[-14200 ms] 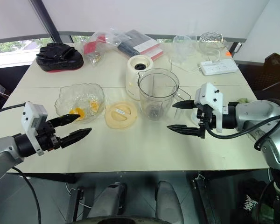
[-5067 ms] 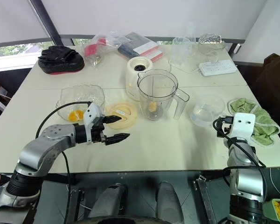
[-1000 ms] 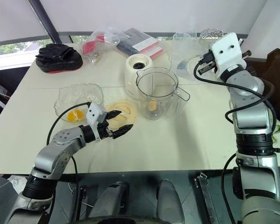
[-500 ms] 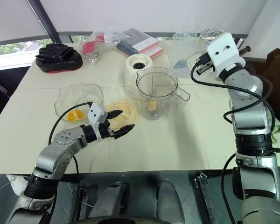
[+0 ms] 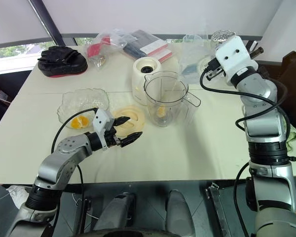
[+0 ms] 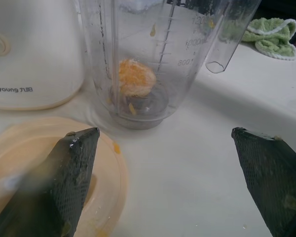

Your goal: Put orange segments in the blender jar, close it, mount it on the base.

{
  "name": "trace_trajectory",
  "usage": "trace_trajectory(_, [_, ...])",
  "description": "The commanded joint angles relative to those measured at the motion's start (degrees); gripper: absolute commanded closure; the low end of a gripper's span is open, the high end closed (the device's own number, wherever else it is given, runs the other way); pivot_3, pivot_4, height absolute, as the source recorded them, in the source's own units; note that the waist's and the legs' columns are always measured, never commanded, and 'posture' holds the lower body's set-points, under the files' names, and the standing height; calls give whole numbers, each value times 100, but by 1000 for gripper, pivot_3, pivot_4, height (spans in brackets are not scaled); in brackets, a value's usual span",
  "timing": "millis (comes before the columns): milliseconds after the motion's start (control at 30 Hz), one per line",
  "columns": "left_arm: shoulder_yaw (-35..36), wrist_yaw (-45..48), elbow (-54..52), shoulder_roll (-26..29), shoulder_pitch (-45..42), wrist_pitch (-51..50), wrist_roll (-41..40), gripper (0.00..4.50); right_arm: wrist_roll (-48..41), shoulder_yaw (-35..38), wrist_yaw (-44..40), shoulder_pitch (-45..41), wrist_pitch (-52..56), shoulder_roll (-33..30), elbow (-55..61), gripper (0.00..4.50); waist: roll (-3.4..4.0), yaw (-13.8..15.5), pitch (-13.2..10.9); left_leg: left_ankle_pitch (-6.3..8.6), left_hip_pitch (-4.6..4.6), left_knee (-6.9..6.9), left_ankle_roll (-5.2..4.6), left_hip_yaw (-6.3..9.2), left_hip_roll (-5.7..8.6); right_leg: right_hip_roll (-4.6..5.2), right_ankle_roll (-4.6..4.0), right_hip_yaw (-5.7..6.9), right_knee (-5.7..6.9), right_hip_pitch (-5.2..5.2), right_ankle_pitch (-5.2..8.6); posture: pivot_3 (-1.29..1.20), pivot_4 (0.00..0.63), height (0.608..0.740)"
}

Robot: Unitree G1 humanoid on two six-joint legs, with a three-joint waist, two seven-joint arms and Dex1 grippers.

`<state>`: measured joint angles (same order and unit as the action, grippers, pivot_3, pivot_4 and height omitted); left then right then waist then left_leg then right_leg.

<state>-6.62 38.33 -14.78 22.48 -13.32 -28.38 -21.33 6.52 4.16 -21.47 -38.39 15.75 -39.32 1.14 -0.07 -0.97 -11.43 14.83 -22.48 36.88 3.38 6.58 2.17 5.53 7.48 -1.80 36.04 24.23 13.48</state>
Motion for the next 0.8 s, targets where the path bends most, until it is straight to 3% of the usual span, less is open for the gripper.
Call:
trace_trajectory(33, [-8, 18, -176, 4, -64, 65, 7, 0, -2, 148, 29, -161, -171, -55, 414, 4468, 0, 0, 0, 0, 0, 0, 0, 0, 0, 0, 0, 0, 0, 0, 0, 0, 150, 740])
trace_trajectory(400, [-9, 42, -155, 18, -88, 65, 9, 0, -265, 403, 164, -100, 350, 198, 495, 4468, 0, -5, 0, 0, 0, 0, 0, 0, 0, 0, 0, 0, 1, 0, 0, 0, 150, 740])
trace_trajectory(800, [-3, 75, -118, 51, -130, 46, -20, 0, -1977, 2166, 1144, -467, 3246, 1430, 931, 4468, 0, 13, 1, 0, -1, 2, 0, 2, 1, 0, -1, 0, 3, 0, -1, 0, 150, 740])
